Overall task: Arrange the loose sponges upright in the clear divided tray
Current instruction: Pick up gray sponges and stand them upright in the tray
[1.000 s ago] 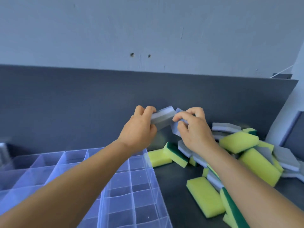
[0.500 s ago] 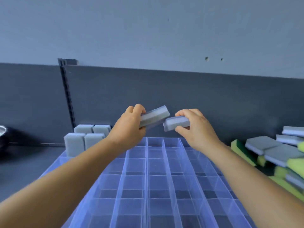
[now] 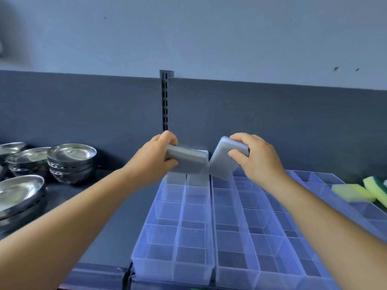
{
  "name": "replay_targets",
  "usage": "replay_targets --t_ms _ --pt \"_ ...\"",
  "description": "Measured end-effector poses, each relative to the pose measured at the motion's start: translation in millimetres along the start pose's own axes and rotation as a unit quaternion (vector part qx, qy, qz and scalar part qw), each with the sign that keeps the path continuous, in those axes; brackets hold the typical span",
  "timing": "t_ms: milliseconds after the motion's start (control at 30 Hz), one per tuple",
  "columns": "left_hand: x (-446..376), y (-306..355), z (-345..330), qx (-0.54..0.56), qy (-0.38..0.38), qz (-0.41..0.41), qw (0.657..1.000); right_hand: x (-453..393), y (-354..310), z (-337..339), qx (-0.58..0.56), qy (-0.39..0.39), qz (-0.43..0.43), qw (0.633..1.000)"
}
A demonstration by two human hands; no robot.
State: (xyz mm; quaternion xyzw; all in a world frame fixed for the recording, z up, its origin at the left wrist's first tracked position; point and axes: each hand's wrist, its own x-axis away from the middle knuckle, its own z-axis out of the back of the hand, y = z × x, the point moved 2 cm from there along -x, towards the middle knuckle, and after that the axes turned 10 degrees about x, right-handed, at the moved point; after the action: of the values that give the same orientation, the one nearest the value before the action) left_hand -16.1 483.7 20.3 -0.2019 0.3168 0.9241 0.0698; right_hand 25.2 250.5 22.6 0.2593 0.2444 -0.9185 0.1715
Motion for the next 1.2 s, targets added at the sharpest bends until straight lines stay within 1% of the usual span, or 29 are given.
replay_targets --t_ms 200,333,467,600,700,833,967,1067,1200 --pt "4 -24 21 -0.012 -0.028 -0.026 0.999 -5 -31 -24 0.017 -0.05 0.019 0.998" --pt "0 -33 22 -0.007 -0.054 -0.004 0.998 -6 -34 -34 0.026 -0.072 0.012 0.997" --pt "-2 -34 15 -0.037 -0.096 -0.006 0.995 -6 -31 -39 0.028 -0.104 0.007 0.994" --pt "-4 -33 6 -0.041 -0.107 -0.009 0.993 -8 -33 -40 0.018 -0.101 0.007 0.995" --pt "-5 -32 -2 -0.07 -0.121 -0.009 0.99 -6 -37 -44 0.018 -0.104 0.013 0.994" --pt "-3 -28 -7 -0.115 -0.126 -0.01 0.985 0 -39 -55 0.076 -0.124 0.034 0.989" --pt "-2 -23 -20 -0.164 -0.147 -0.041 0.974 7 -39 -64 0.121 -0.148 0.042 0.981" --pt "-2 -26 -29 -0.171 -0.15 -0.046 0.973 13 -41 -72 0.149 -0.174 0.047 0.972" --pt "-5 -24 -33 -0.182 -0.144 -0.043 0.972 12 -44 -73 0.163 -0.18 0.048 0.969"
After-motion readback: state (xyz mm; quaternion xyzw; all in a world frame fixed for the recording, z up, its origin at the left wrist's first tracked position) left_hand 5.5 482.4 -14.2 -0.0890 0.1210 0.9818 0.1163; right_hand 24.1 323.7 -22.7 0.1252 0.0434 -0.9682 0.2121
